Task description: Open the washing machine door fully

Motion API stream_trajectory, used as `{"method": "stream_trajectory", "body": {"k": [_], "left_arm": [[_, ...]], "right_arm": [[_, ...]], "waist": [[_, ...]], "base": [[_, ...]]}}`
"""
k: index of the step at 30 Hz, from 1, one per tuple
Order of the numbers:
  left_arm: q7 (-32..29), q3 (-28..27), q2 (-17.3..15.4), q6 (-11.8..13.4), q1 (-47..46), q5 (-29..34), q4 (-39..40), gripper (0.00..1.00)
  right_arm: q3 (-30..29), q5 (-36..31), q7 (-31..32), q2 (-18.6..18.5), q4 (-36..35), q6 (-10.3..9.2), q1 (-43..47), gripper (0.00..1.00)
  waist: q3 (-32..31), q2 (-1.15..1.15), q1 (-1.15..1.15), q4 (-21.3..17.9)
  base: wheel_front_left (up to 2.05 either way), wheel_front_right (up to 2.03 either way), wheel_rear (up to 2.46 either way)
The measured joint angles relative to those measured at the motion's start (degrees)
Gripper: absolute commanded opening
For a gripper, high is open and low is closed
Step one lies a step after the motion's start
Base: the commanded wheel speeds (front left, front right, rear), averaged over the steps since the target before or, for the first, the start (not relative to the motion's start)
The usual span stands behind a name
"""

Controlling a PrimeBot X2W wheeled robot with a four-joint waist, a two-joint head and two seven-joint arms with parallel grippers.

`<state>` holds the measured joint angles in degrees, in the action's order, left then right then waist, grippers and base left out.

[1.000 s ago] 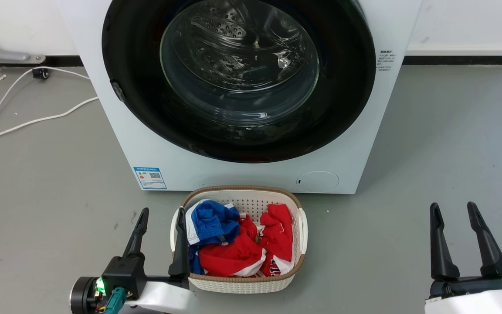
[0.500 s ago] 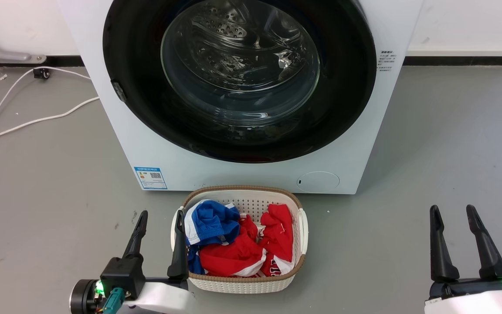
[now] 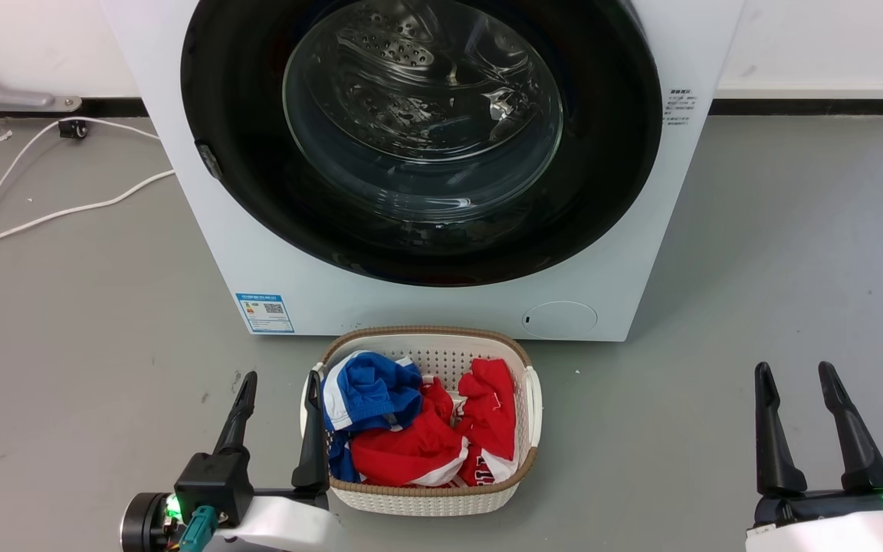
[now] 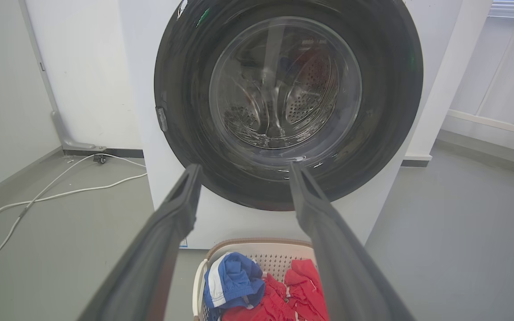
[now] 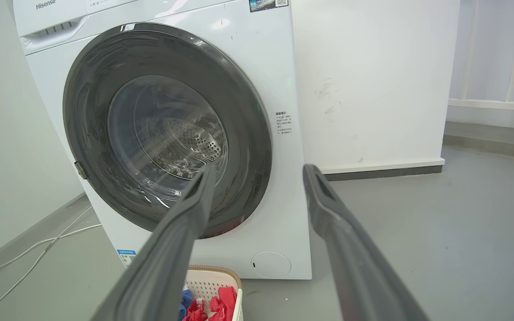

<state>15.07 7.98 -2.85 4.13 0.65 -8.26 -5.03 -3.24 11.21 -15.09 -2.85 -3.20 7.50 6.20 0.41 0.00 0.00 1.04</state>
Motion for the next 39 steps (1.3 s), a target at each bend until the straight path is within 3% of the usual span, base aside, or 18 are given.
{"method": "stream_trajectory", "body": {"k": [2,3,4,10,13,21,27,33,39], "left_arm": [[0.0,-0.01,0.0,0.1,0.0,0.0,-0.04,1.0],[0.0,-0.04,0.0,0.11,0.01,-0.02,-0.07,1.0],[0.0,-0.04,0.0,0.15,0.01,-0.05,-0.09,1.0],[0.0,-0.07,0.0,0.16,0.01,-0.14,-0.19,1.0],[0.0,-0.11,0.0,0.15,0.01,-0.42,-0.23,1.0],[0.0,-0.09,-0.01,0.09,0.01,-0.92,-0.42,1.0],[0.0,-0.07,-0.01,0.16,0.03,-1.08,-0.41,1.0],[0.0,-0.07,-0.01,0.18,0.04,-1.16,-0.45,1.0],[0.0,-0.19,-0.01,0.27,0.04,-1.16,-0.48,1.0]], "right_arm": [[0.01,0.04,0.0,0.0,0.01,0.0,0.01,1.0],[0.08,0.15,0.0,0.0,0.02,0.0,0.01,0.07],[0.25,0.37,0.0,0.0,0.03,0.0,0.01,0.0],[0.76,4.85,0.0,0.0,0.09,0.0,-0.02,0.0],[1.0,15.22,0.0,-0.1,0.68,-0.01,-0.04,0.0],[3.24,53.54,-0.01,-0.12,3.26,-0.02,-0.34,0.0],[5.8,72.7,-0.02,-0.02,2.35,-0.01,-0.44,0.0],[7.58,83.78,0.76,-0.05,0.58,-0.01,-0.25,0.0],[6.53,88.02,10.03,-0.31,-0.98,-0.01,1.1,0.0]], "waist": [[-0.01,0.0,0.0,0.0],[-0.03,0.0,0.0,0.01],[-0.03,0.0,0.0,0.03],[-0.06,0.0,0.0,0.02],[-0.07,0.0,0.0,-0.03],[-0.22,0.0,0.0,-0.02],[-0.17,0.0,0.0,0.13],[-0.06,0.0,0.0,0.24],[-0.03,0.0,0.0,0.21]], "base": [[0.0,0.0,0.0],[0.0,0.0,0.0],[0.0,0.0,0.0],[0.0,0.0,0.0],[0.0,0.0,0.0],[0.0,0.0,0.0],[0.0,0.0,0.0],[0.0,0.0,0.0],[0.0,0.0,0.0]]}}
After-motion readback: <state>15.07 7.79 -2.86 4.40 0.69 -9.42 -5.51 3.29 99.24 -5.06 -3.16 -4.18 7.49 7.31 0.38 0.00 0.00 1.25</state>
